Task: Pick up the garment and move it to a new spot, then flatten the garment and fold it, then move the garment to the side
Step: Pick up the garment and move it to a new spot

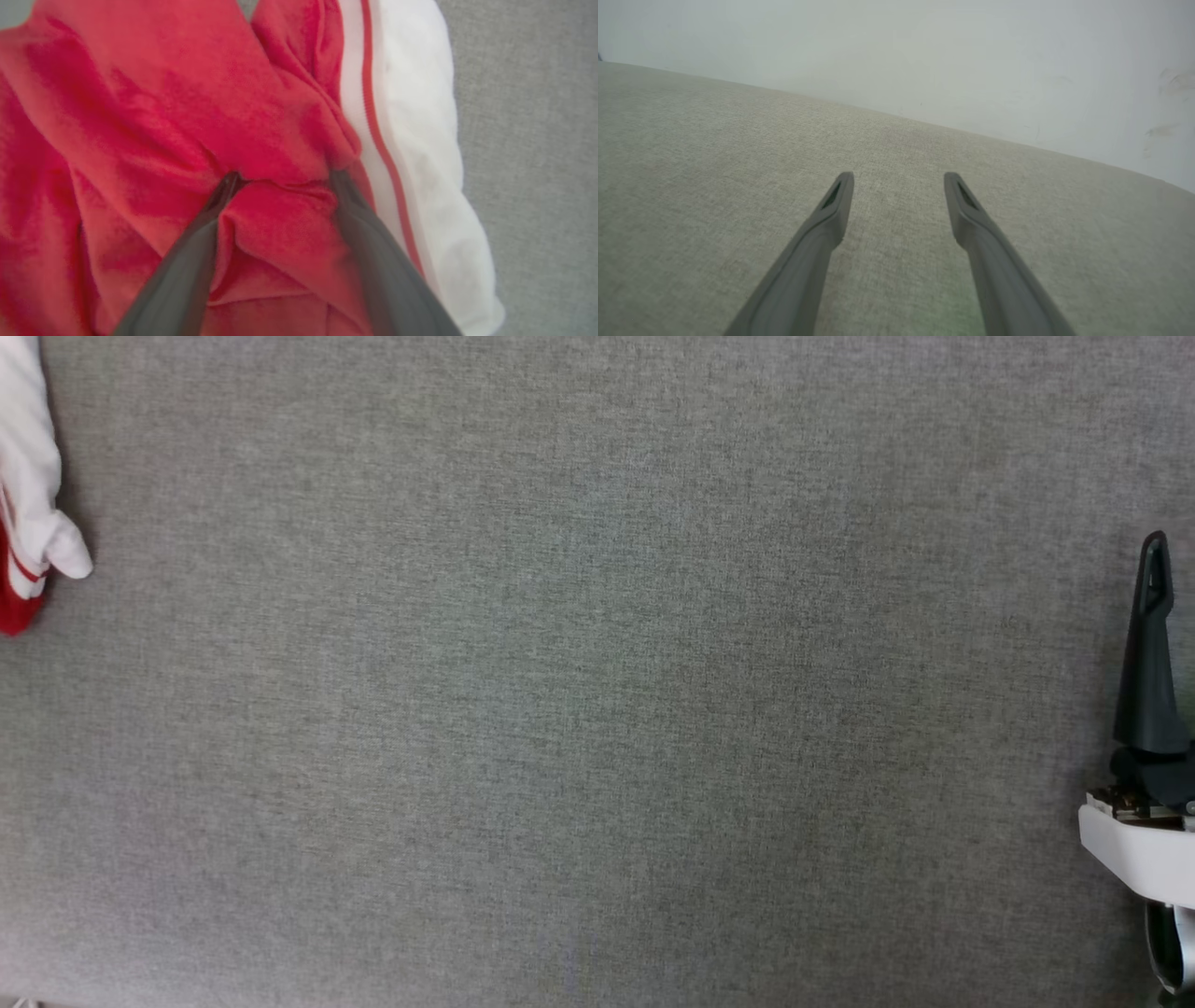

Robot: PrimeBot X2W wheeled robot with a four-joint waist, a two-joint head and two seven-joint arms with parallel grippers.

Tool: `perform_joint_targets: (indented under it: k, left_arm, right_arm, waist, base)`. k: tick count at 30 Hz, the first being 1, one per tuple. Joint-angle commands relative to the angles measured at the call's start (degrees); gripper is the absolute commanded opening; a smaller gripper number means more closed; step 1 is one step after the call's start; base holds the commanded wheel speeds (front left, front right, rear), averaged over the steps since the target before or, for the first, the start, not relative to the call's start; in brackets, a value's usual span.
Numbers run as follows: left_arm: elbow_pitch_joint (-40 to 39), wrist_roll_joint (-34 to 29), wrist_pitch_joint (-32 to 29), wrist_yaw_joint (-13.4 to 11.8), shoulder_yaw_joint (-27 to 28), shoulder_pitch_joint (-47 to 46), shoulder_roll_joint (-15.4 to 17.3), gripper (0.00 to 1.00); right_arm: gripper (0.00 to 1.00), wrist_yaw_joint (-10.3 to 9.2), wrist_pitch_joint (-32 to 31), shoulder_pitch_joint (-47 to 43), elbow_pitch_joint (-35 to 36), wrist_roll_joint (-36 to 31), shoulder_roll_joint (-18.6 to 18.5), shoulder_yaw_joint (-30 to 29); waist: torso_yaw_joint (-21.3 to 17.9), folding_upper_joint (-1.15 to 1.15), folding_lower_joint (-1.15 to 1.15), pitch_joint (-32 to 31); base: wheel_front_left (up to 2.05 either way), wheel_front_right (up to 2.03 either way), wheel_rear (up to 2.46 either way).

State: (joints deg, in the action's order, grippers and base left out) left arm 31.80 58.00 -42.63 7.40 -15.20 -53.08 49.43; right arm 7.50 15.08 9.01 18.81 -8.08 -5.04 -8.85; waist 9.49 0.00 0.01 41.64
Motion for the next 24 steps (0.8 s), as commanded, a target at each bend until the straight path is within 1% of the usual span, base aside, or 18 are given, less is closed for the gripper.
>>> perform_joint_targets:
  k: [1,6,7,8,9,15,20,24]
  left_arm:
    - [0.3,0.6,-0.6,0.0,-0.6,0.7,-0.5,1.0]
    - [1.2,1.8,-2.1,0.0,-4.5,0.9,-2.4,1.0]
    - [1.4,1.9,-1.9,0.0,-5.1,0.9,-2.9,0.95]
    - [1.5,2.2,-1.4,0.0,-5.5,0.8,-3.1,0.32]
    - [1.6,2.2,-1.1,0.0,-5.9,0.6,-3.0,0.0]
    - [0.4,1.9,2.7,0.0,-6.6,-2.0,0.8,0.0]
    - [-4.0,0.0,5.0,0.0,-9.2,-4.1,2.8,0.0]
    - [-8.6,-1.1,4.8,0.0,-11.9,-6.8,3.7,0.0]
  right_arm:
    - [1.0,-0.02,0.1,0.8,0.0,-0.2,-0.1,0.1]
    - [1.0,-0.02,0.1,1.5,-1.0,-0.4,0.2,1.4]
    - [1.0,-0.02,0.1,1.6,-1.2,-0.4,0.2,1.6]
    - [1.0,-0.02,0.1,1.6,-1.3,-0.3,0.3,1.8]
    - [1.0,-0.02,0.1,1.6,-1.5,-0.1,0.4,1.9]
    - [1.0,-0.02,0.1,0.8,-2.8,0.6,1.1,2.2]
    - [1.0,-0.02,0.1,0.3,-4.4,1.5,1.7,2.6]
    - [1.0,-0.02,0.1,0.0,-5.7,2.1,2.0,3.4]
  waist:
    - [-0.1,0.0,-0.01,0.3]
    - [-0.5,0.0,-0.01,0.9]
    - [-0.7,0.0,-0.01,0.7]
    - [-0.8,0.0,-0.01,0.5]
    - [-0.9,0.0,-0.01,0.1]
    - [-1.2,0.0,-0.01,-4.2]
    - [-0.8,0.0,-0.01,-9.2]
    - [-0.9,0.0,-0.01,-13.1]
  base:
    - [0.0,0.0,0.0]
    - [0.0,0.0,0.0]
    - [0.0,0.0,0.0]
    - [0.0,0.0,0.0]
    - [0.0,0.0,0.0]
    - [0.0,0.0,0.0]
    - [0.0,0.0,0.0]
    - [0.0,0.0,0.0]
